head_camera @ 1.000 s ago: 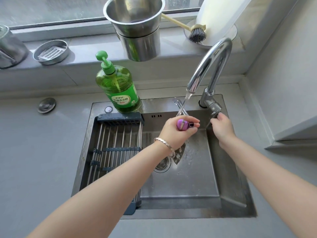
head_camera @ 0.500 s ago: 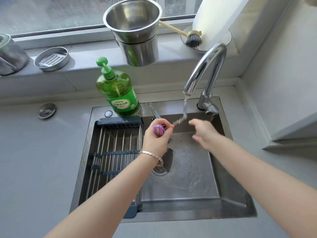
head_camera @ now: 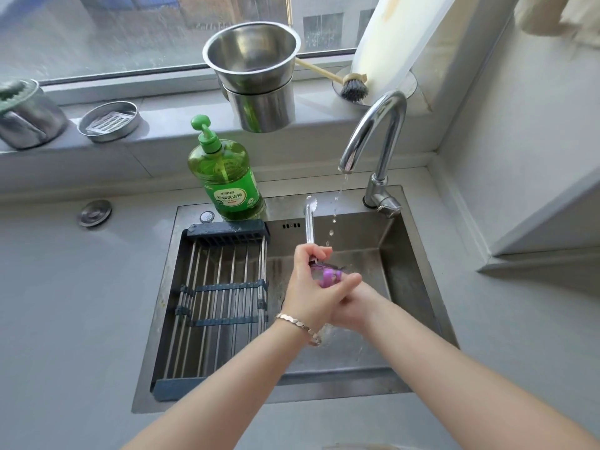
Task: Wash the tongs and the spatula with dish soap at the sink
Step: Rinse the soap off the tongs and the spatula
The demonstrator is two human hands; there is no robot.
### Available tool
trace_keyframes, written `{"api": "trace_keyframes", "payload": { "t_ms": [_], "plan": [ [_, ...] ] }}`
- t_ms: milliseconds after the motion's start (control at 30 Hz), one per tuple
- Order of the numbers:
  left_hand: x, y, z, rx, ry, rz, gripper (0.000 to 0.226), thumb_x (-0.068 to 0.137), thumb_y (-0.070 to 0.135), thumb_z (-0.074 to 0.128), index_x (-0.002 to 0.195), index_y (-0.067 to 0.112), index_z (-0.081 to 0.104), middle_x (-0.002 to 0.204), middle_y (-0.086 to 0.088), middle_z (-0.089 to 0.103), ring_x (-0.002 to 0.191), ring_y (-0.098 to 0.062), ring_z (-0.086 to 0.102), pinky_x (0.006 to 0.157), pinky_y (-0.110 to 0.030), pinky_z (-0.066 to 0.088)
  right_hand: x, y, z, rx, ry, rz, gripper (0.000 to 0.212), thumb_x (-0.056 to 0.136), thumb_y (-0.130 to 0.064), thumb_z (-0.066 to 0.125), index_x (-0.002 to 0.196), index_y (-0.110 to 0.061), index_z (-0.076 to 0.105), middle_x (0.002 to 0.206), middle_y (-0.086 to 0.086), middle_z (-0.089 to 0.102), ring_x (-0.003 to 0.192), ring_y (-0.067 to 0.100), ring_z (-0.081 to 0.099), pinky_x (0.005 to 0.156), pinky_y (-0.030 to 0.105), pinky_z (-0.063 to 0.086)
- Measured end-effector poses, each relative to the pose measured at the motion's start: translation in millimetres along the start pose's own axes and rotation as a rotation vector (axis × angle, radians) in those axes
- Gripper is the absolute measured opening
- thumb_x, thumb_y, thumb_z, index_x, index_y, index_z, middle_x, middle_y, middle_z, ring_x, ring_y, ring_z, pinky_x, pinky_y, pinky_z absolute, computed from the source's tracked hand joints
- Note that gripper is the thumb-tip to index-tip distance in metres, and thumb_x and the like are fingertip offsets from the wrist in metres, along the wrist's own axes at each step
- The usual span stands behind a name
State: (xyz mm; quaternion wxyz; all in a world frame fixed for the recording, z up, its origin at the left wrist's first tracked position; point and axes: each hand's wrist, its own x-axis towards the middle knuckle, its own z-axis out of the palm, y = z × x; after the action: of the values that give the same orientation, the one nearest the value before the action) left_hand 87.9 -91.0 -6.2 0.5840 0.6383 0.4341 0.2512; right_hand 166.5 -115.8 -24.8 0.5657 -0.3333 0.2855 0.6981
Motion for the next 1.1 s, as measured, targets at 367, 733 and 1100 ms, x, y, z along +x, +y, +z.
{"api": "trace_keyframes", "payload": {
  "t_ms": [367,733,1100],
  "plan": [
    [-10,-22,-56,0.465,-0.074,0.109,0.023,0.097,0.018,0.044,0.106,0.015,0.064,0.084,0.004,0.066,0.051,0.001,0.041,0.052,-0.013,0.036,-14,-26,-82,-1.701,0.748,-0.167,0.016,0.084,-0.003,0.041,0.08,-0.001,0.056,0.068,0.012,0.059,0.054,0.024,0.054,0.053,0.024,0.047],
    [-21,-35,-66,0.69,-0.128,-0.074,0.046,0.096,0.018,0.044,0.14,0.016,0.034,0.114,-0.006,0.062,0.064,-0.019,0.053,0.058,-0.022,0.043,-38,-29,-113,-2.1,0.855,-0.455,0.035,0.085,-0.008,0.046,0.119,-0.012,0.052,0.112,0.009,0.063,0.095,0.027,0.059,0.073,0.027,0.047],
    [-26,-48,-81,0.681,0.067,0.054,0.031,0.093,0.015,0.047,0.123,0.011,0.055,0.091,-0.012,0.063,0.063,-0.016,0.048,0.055,-0.024,0.039,-53,-15,-94,-1.789,0.835,-0.786,0.019,0.094,-0.025,0.049,0.101,-0.008,0.053,0.1,0.014,0.059,0.083,0.029,0.049,0.069,0.028,0.036]
  ]
}}
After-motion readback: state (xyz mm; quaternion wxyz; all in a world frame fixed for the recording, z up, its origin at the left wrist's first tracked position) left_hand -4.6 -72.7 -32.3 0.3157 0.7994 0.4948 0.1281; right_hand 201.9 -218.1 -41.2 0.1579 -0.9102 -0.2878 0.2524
